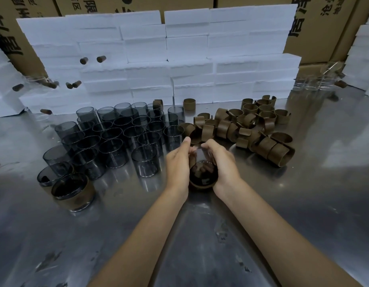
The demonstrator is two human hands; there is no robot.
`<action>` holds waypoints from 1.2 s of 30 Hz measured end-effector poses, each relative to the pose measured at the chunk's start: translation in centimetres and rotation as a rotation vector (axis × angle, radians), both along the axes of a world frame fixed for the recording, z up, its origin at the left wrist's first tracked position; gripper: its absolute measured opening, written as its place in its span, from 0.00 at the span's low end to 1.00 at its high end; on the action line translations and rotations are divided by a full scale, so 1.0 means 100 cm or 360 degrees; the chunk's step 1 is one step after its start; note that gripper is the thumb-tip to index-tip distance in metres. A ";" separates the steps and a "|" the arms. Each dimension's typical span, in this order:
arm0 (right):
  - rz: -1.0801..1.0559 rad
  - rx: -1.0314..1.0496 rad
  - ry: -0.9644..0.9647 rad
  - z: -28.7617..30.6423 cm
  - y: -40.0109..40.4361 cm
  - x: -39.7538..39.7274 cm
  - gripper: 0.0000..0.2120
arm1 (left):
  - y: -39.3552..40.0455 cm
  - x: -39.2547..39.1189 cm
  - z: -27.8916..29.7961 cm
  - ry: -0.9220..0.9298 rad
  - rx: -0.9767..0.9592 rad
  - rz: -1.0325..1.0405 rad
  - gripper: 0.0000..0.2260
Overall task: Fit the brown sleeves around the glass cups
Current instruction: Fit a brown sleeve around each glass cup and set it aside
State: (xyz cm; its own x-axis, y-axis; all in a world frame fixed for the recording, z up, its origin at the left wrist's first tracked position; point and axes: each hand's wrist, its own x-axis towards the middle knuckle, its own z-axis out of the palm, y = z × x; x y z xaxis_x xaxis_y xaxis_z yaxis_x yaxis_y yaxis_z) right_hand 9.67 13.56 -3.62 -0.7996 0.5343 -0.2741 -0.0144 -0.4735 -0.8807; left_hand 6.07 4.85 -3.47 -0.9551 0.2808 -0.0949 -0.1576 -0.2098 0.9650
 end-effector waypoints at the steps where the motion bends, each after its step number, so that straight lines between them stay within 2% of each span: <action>1: 0.0001 0.0009 -0.0021 0.000 0.000 0.000 0.05 | 0.000 0.001 0.000 0.0005 0.0004 -0.0008 0.24; 8: 0.0108 -0.0035 0.0025 0.003 0.001 -0.001 0.06 | 0.001 0.000 -0.002 -0.0002 0.0080 -0.0022 0.27; 16: 0.0118 -0.0023 0.0047 0.003 0.002 -0.003 0.02 | 0.001 -0.002 -0.002 0.0043 0.0110 -0.0068 0.28; 19: 0.0101 0.0015 0.0064 0.004 0.001 -0.001 0.07 | 0.001 -0.004 -0.003 0.0088 0.0083 -0.0101 0.28; 21: 0.0048 0.0053 0.0118 0.006 0.003 -0.001 0.05 | -0.001 -0.007 -0.003 0.0133 0.0024 -0.0158 0.25; 22: -0.0001 0.0090 0.0157 0.007 0.005 -0.002 0.07 | -0.001 -0.009 -0.002 0.0169 -0.0015 -0.0214 0.22; 24: -0.0133 0.0221 0.0222 0.011 0.012 -0.002 0.18 | -0.001 -0.009 -0.001 0.0259 -0.0099 -0.0399 0.17; 26: -0.0316 0.0384 0.0316 0.015 0.020 -0.001 0.24 | 0.000 -0.004 0.000 0.0248 -0.0163 -0.0619 0.22; 29: -0.0450 0.0651 0.0412 0.015 0.029 0.002 0.25 | 0.005 0.005 -0.003 0.0177 -0.0147 -0.0779 0.33; 31: -0.0427 0.0607 0.0373 0.015 0.031 0.003 0.23 | 0.008 0.006 -0.005 0.0141 -0.0076 -0.0692 0.36; 33: -0.0292 0.0443 0.0361 0.017 0.032 0.003 0.16 | 0.008 0.002 -0.003 0.0016 0.0150 -0.0583 0.37; 36: 0.0075 0.0220 0.0385 0.017 0.034 0.002 0.13 | 0.002 -0.003 0.006 -0.0216 0.0589 -0.0574 0.26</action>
State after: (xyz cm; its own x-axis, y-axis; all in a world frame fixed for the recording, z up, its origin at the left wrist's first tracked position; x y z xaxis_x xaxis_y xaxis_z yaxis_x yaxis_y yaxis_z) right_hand 9.88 16.96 -1.93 -0.8576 0.5143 0.0008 -0.2133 -0.3543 -0.9105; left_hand 5.77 5.06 -2.83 -0.7777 0.6271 -0.0433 -0.4008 -0.4416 0.8027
